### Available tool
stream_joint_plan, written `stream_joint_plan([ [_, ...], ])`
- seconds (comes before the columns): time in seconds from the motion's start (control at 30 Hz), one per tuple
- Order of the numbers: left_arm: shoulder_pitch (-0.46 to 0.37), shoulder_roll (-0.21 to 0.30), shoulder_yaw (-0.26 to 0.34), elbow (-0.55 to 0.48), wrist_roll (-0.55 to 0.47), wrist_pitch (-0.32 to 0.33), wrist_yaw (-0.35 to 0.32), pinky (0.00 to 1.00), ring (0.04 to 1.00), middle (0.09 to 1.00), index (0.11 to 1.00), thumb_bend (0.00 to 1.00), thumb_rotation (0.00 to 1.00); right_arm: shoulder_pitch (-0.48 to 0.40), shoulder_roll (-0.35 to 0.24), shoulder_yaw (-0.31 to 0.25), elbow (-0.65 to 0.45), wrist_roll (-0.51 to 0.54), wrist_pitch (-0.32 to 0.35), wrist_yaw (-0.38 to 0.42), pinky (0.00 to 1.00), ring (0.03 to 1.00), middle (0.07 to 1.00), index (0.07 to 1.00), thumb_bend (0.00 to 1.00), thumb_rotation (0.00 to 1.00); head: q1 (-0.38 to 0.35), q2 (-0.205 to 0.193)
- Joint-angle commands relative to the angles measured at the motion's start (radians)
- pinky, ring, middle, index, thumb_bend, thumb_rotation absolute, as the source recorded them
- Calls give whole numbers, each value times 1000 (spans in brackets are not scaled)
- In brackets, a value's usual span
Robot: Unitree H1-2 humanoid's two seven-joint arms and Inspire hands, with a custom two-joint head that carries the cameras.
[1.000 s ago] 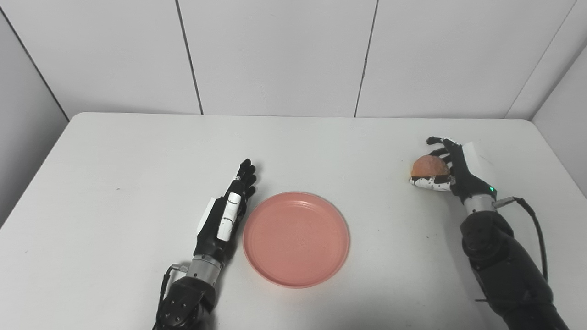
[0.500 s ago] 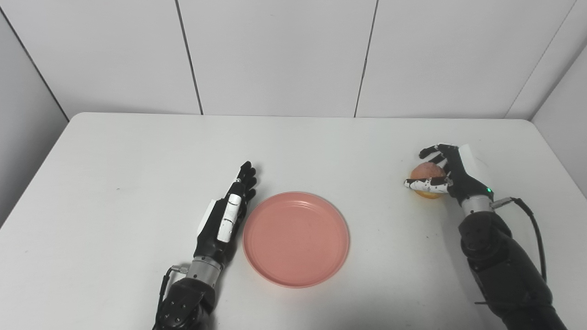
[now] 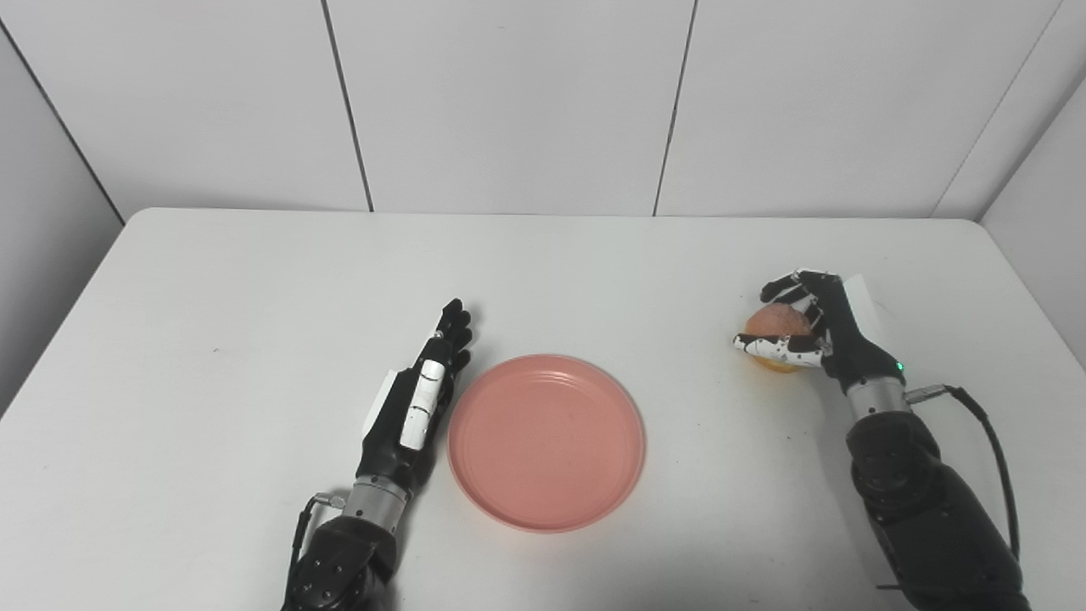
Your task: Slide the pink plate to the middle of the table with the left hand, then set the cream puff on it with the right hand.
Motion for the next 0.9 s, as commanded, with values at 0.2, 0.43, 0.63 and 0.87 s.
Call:
stream_joint_plan([
  [0.2,42,-6,-2,28,10,-11,9,1000,1000,1000,1000,645,1000,-19,28,-2,-136,8,-66,3,134,193,469,482,520,0,1,0],
  [0.43,43,-6,-6,24,16,-13,12,1000,1000,1000,1000,644,1000,-3,61,16,-202,16,-62,46,168,238,471,482,519,0,2,0],
  [0.63,43,-6,-6,26,13,-11,9,1000,1000,1000,1000,639,1000,25,107,43,-255,41,-43,106,158,225,471,483,518,0,8,2],
  [0.87,46,-12,-15,20,19,-15,13,1000,1000,1000,1000,639,1000,63,145,94,-287,36,-63,165,291,345,415,515,511,0,21,5],
])
